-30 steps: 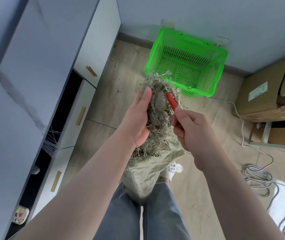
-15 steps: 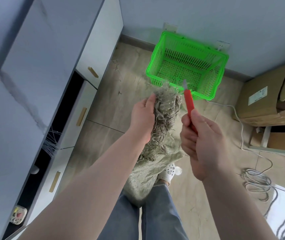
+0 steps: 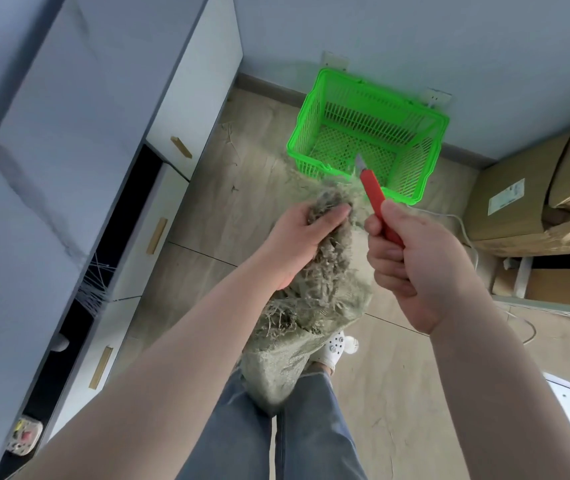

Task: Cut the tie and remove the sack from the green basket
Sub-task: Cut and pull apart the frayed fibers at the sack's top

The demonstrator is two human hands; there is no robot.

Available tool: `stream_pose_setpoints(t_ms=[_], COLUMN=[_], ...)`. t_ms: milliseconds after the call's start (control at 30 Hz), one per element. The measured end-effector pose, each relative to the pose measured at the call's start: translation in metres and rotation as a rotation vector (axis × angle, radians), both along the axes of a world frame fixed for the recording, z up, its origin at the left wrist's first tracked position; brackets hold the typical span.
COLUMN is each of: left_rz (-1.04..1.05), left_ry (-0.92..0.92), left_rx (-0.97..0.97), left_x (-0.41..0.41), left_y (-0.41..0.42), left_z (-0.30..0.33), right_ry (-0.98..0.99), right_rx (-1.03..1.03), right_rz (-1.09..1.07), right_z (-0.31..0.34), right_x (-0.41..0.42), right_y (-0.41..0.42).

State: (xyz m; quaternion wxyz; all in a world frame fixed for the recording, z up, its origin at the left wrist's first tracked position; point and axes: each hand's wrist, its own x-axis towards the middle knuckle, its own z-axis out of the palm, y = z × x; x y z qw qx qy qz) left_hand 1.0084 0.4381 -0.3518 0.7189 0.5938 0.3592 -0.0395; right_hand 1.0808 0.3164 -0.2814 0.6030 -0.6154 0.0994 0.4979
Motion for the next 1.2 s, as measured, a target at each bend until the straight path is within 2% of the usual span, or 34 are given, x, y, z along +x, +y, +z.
stream_pose_setpoints(t_ms=[67,167,233,300,333,400,467,533,600,667,767,900,967,1000,1067,1133,1200], left_rz=[0.042,-0.085,-0.087,0.042,0.136,0.246,0.265,0.278,0.284,0.294,0.247,0.353,0.366,0.382,0.422,0.346,0.193], left_ry=[0.045,0.057,0.102,0.257,0.32,0.329,0.263,0.169,0.116,0.09,0.108,0.022,0.032,0.044,0.051,0.116,0.17], left_rx=[0.164,0.436,0.492,0.462,0.425,0.29,0.117,-0.096,-0.279,-0.341,-0.189,0.279,0.42,0.395,0.122,-0.13,-0.163], left_x=[-0.003,-0.002,-0.003,-0.019,-0.032,-0.05,-0.046,-0.025,-0.005,0.0,-0.005,-0.013,-0.011,-0.011,-0.01,-0.012,-0.016], left_y=[0.006,0.009,0.012,0.025,0.031,0.035,0.028,0.016,0.012,0.013,0.02,0.024,0.022,0.023,0.022,0.022,0.016], left_z=[-0.004,-0.006,-0.014,-0.029,-0.035,-0.038,-0.026,-0.008,0.006,0.007,-0.003,-0.017,-0.017,-0.017,-0.008,-0.001,0.005], right_ry=[0.03,0.01,-0.097,-0.289,-0.355,-0.371,-0.383,-0.486,-0.508,-0.517,-0.546,-0.503,-0.522,-0.507,-0.458,-0.46,-0.506], right_rx=[-0.023,-0.047,-0.076,-0.073,-0.019,0.03,-0.149,-0.348,-0.357,-0.353,-0.309,-0.199,-0.184,-0.178,-0.166,-0.17,-0.175], right_rz=[0.005,0.011,-0.07,-0.244,-0.299,-0.302,-0.163,0.081,0.168,0.129,-0.058,-0.283,-0.323,-0.349,-0.389,-0.382,-0.336], right_z=[0.0,-0.004,0.005,0.024,0.033,0.038,0.012,-0.022,-0.049,-0.064,-0.07,-0.069,-0.068,-0.069,-0.071,-0.071,-0.068], right_x=[-0.001,-0.016,-0.016,0.009,0.027,0.054,0.052,0.027,-0.003,-0.021,-0.025,-0.019,-0.022,-0.024,-0.023,-0.019,-0.017], right_y=[-0.002,-0.001,-0.001,-0.006,-0.009,-0.011,-0.001,0.012,0.02,0.023,0.026,0.027,0.029,0.03,0.027,0.024,0.023])
